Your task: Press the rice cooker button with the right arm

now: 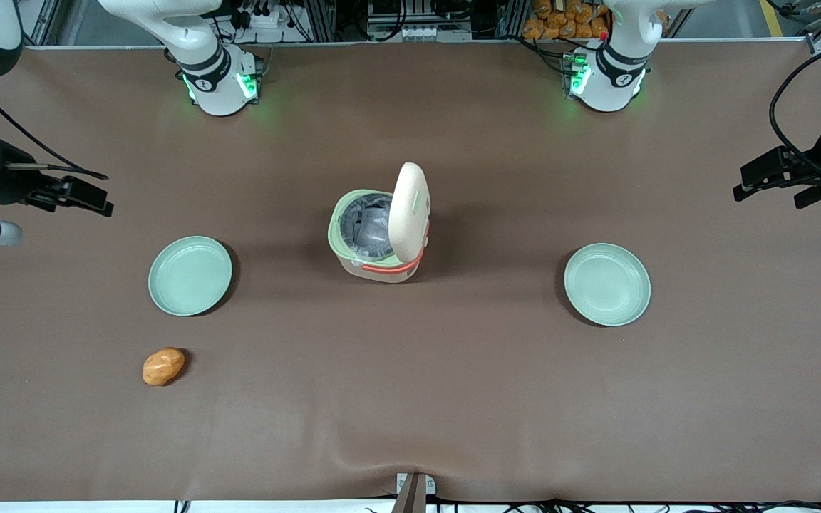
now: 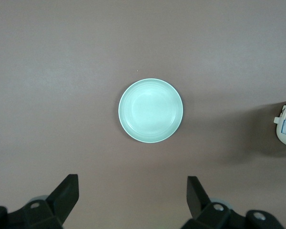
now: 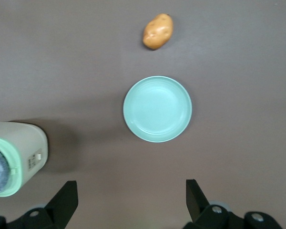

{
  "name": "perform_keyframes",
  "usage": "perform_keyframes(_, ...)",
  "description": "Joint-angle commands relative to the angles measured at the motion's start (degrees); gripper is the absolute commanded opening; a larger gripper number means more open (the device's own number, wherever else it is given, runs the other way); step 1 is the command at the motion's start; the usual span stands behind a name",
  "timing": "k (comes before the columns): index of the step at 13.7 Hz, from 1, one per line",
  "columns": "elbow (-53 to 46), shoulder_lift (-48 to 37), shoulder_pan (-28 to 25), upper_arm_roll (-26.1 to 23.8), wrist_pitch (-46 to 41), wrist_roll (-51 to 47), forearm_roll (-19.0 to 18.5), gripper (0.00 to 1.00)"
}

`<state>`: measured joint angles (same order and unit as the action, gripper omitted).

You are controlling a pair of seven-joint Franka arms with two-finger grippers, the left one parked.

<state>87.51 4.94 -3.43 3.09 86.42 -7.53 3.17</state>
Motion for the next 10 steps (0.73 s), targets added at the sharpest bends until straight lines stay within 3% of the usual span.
perform_keyframes(1,1.17,-1.34,2.98,-1.07,-0.28,1.20,-1.41,1.00)
perform_keyframes(3,1.17,-1.51,3.07,-0.54,-0.28,1.99,-3.34,1.00)
perform_keyframes(10,1.61,-2.13,2.72,1.04,-2.57,3.49,-3.26,1.00)
